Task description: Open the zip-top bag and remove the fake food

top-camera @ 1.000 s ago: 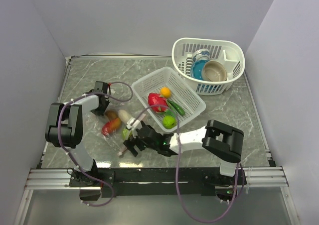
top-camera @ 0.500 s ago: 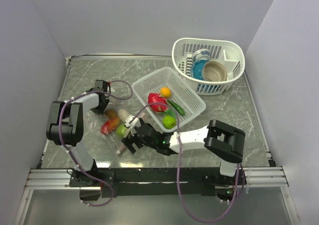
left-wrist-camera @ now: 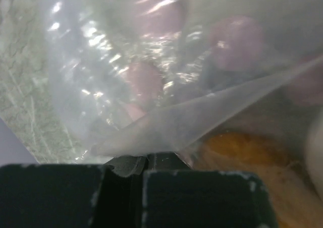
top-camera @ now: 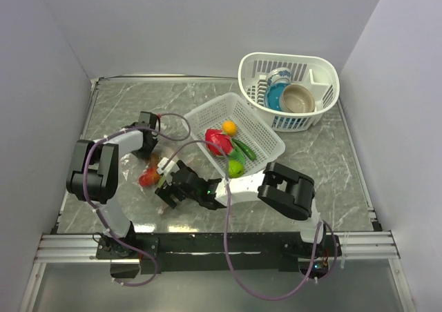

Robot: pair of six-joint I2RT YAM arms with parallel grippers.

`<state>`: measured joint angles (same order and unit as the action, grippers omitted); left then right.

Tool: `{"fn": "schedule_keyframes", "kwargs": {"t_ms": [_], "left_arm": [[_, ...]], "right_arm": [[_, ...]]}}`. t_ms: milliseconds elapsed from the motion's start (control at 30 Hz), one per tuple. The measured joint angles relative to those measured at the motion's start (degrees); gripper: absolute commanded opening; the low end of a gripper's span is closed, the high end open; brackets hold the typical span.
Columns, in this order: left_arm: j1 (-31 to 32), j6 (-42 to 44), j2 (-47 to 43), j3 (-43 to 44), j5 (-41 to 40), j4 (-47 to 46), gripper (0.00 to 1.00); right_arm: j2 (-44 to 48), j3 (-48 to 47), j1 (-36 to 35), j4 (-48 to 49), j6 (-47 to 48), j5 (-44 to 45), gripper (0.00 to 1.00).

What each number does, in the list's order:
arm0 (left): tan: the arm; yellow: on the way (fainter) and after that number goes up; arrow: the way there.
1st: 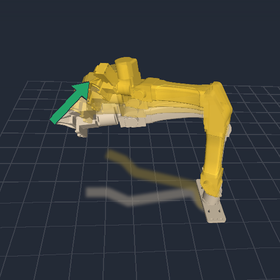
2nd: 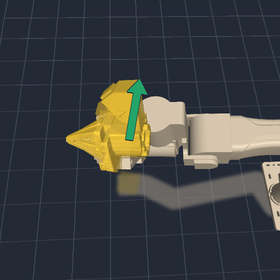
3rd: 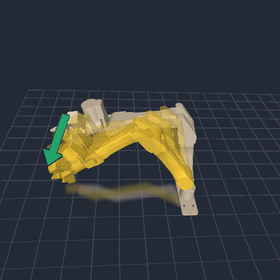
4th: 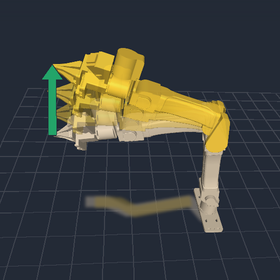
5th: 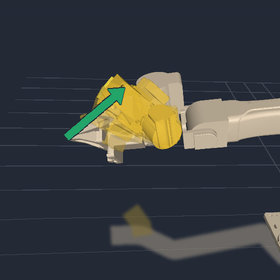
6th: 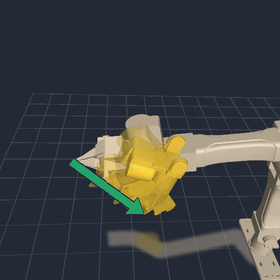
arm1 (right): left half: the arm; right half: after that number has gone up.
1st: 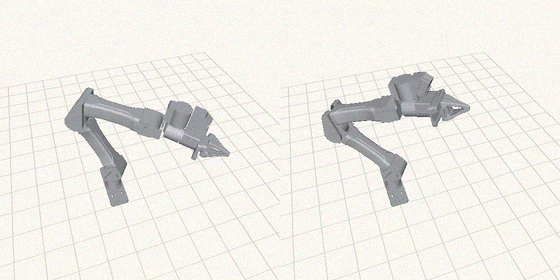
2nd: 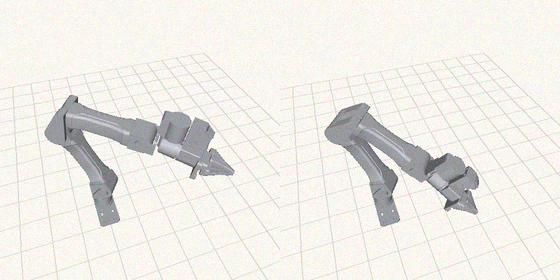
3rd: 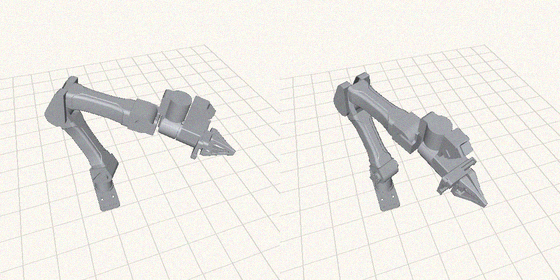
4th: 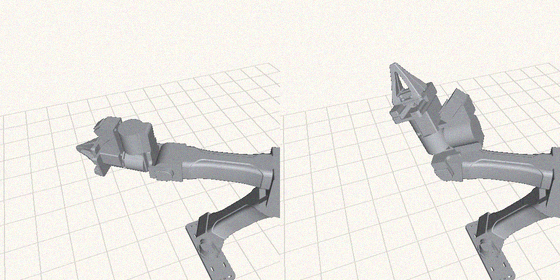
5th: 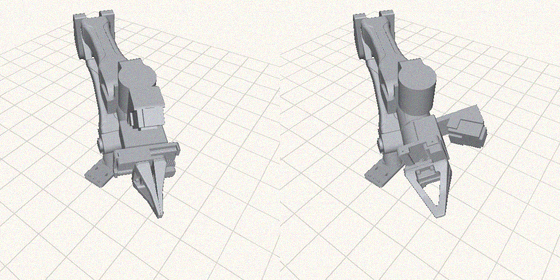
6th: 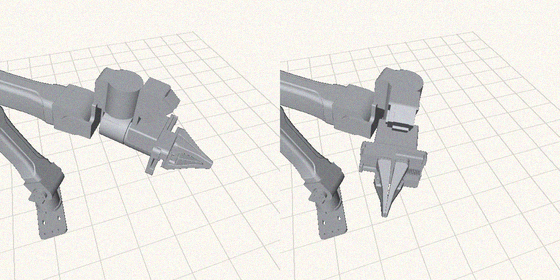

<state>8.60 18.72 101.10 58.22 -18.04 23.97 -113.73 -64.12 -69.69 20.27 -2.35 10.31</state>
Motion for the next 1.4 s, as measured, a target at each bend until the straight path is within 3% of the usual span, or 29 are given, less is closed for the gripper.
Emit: {"fn": "schedule_keyframes", "kwargs": {"t_ms": [233, 267, 300, 400, 467, 667, 833, 967, 1067, 1133, 1167, 1300, 1400], "left_arm": [[5.0, -1.4, 0.0, 0.2, 0.1, 1.0, 0.01], [5.4, -1.6, 0.0, 0.2, 0.1, 1.0, 0.01], [5.8, -1.7, 0.0, 0.2, 0.1, 1.0, 0.01], [6.5, -2.0, -0.4, -0.2, 0.2, 0.9, 0.01], [6.4, -2.0, -0.8, -0.7, 0.2, 0.6, 0.01], [2.7, -1.9, -0.7, -0.4, 0.5, 0.6, 0.01], [-2.9, -1.9, 0.8, 1.4, 0.6, 0.2, 0.01], [-3.5, -1.9, 0.9, 1.5, 0.7, 0.1, 0.01], [-3.5, -1.9, 0.9, 1.5, 0.8, 0.1, 0.01], [-3.4, -1.9, 0.9, 1.5, 1.1, 0.3, 0.01], [-3.4, -1.9, 0.7, 1.5, 1.5, 0.4, 0.01], [-3.4, -2.0, 0.4, 1.5, 2.6, 1.0, 0.01], [-3.4, -2.1, 0.3, 1.5, 3.3, 1.2, 0.01]], "right_arm": [[-2.9, -5.4, 0.0, -1.1, 0.9, 0.6, 1.0], [-3.0, -5.8, 0.0, -1.0, 1.0, 0.7, 0.95], [-3.1, -6.0, 0.0, -1.1, 1.0, 0.7, 0.79], [-3.5, -6.1, 0.0, -1.0, 1.2, 0.6, 0.51], [-3.5, -5.9, 0.0, -0.9, 0.7, 0.9, 0.44], [4.5, 3.5, -0.9, -1.9, -0.4, 4.1, 0.38], [18.0, 9.9, -2.3, -7.1, -2.0, 7.3, 0.34], [29.5, 11.2, -2.4, -9.3, -2.3, 11.2, 0.33], [35.5, 11.2, 0.3, -9.7, -2.4, 15.2, 0.4], [37.6, 11.0, 5.0, -10.2, -3.3, 17.7, 0.71], [37.7, 10.7, 8.5, -10.7, -4.2, 19.0, 0.98], [33.4, 7.1, 19.6, -16.3, -7.0, 25.2, 1.0], [29.6, 5.6, 18.9, -18.5, -6.4, 28.4, 1.0]]}}
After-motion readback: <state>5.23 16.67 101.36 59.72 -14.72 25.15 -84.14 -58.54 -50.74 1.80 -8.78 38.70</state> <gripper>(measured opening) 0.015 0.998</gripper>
